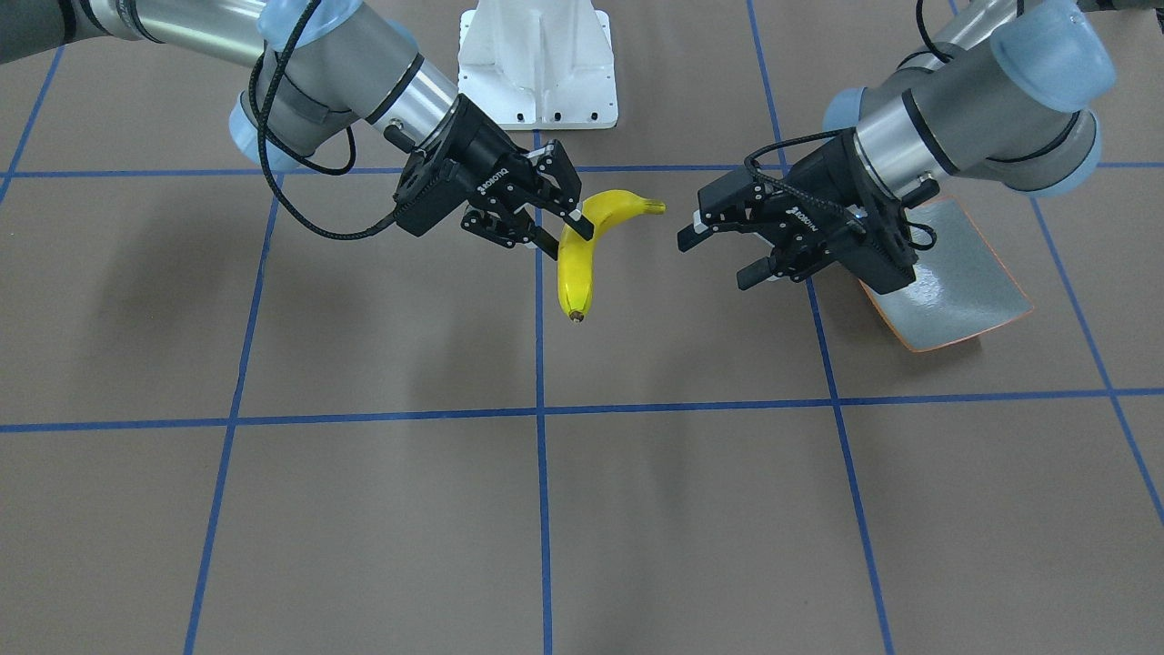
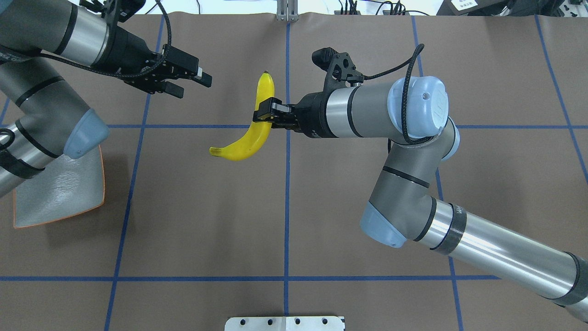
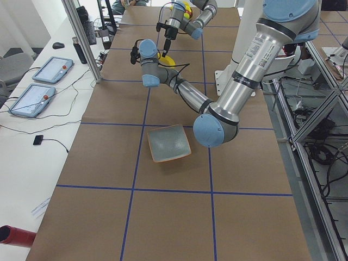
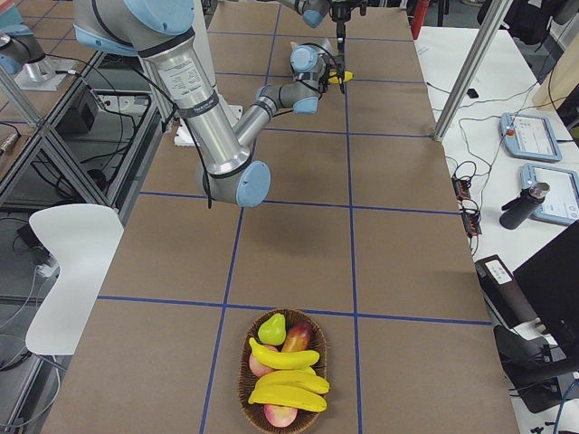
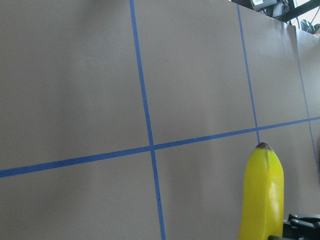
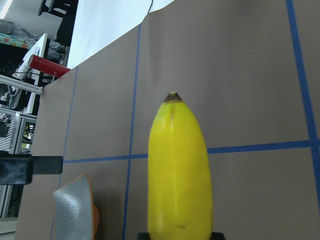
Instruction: Transfer all bananas from basket to plate
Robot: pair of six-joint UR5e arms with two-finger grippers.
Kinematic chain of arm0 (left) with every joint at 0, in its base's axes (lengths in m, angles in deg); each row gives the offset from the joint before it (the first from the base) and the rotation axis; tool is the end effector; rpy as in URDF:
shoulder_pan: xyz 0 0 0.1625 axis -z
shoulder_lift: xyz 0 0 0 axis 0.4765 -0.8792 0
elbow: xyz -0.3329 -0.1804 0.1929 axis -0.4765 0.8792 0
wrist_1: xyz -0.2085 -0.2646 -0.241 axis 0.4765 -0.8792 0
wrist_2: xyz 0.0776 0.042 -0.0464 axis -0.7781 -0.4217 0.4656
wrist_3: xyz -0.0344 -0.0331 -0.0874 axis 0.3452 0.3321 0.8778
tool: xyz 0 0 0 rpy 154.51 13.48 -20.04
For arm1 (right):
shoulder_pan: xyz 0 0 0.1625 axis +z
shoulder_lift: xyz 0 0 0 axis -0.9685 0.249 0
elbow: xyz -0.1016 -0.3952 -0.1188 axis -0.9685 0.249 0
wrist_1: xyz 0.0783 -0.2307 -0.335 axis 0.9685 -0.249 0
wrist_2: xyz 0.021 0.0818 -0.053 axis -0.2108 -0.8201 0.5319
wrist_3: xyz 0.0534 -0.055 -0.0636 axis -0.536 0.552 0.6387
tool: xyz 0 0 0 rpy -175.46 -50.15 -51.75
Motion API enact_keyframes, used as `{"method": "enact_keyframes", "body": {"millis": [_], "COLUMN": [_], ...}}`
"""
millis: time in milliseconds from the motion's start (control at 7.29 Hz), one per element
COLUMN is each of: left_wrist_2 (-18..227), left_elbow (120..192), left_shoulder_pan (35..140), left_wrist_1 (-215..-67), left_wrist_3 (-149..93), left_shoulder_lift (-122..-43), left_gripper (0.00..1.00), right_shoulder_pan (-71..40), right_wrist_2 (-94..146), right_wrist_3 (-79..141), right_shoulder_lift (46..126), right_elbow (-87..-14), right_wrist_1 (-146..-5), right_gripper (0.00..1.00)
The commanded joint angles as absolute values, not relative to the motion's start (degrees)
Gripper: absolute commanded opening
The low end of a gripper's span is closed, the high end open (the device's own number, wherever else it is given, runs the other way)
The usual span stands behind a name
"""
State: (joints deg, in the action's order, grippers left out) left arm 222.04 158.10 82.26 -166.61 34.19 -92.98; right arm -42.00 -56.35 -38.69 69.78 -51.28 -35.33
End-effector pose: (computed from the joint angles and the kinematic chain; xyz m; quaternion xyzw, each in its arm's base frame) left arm 0.3155 -0.5289 0.2219 0.0835 0.6835 0.0332 0.7244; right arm -0.4748 -0.4437 0.1452 0.1463 -0.7159 0.0795 0.6780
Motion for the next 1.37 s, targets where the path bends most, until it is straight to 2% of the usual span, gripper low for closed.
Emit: {"method": "enact_keyframes", "body": {"millis": [0,412,1235], "left_wrist_2": [222.07,222.24,223.39], "left_elbow": [157.81,152.98,152.97], "left_shoulder_pan": [78.92,76.37,73.29], "left_wrist_1": [-175.21,-190.60,-196.34], "left_wrist_3": [39.40,39.69,39.77], "left_shoulder_lift": [-92.89,-92.45,-92.71], "left_gripper": [1.00,1.00,1.00], "right_shoulder_pan": [-42.27,-42.27,-42.71], "right_wrist_2": [-55.98,-56.42,-60.28], "right_wrist_3": [-38.79,-40.11,-40.11], "right_shoulder_lift": [69.93,70.11,71.08], "right_elbow": [-47.58,-47.30,-46.60], "right_wrist_1": [-25.17,-19.34,-13.71], "right_gripper": [0.00,0.00,0.00]}}
